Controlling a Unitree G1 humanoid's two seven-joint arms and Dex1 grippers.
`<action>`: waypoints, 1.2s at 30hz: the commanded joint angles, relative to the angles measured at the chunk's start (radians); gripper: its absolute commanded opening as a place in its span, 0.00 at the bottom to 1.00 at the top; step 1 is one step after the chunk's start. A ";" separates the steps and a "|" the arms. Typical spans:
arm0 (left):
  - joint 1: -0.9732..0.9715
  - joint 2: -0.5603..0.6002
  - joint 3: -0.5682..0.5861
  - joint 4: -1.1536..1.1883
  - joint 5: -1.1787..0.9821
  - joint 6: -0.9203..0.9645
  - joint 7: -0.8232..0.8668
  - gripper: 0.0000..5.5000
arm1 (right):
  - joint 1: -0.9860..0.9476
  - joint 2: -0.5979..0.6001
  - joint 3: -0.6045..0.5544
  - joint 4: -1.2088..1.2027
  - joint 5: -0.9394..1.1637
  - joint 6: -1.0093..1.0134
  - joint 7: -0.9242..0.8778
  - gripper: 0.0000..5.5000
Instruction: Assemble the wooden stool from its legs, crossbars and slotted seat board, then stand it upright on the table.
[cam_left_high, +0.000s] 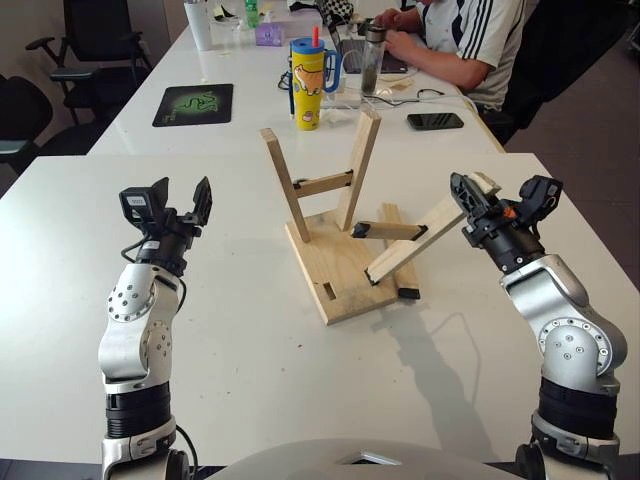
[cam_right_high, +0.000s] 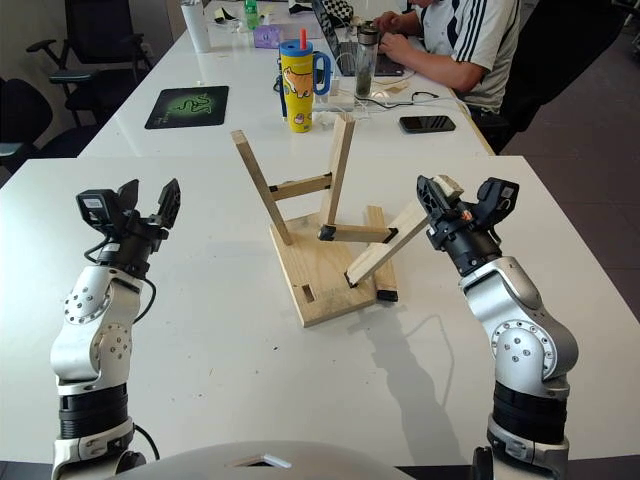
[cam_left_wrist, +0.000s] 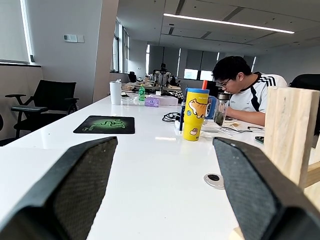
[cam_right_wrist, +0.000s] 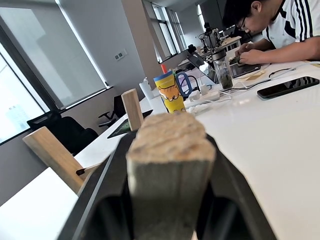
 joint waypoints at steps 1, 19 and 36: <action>-0.006 -0.001 -0.010 -0.002 0.019 -0.009 0.008 0.64 | 0.123 -0.025 0.169 0.011 -0.249 -0.019 -0.002 0.19; -0.024 0.015 -0.029 -0.010 0.039 -0.008 0.007 0.64 | -0.026 0.061 0.212 -0.062 -0.279 -0.078 -0.019 0.26; -0.030 0.022 -0.016 -0.003 0.037 -0.012 0.008 0.64 | -0.281 -0.100 0.018 0.188 -0.324 0.128 -0.121 0.34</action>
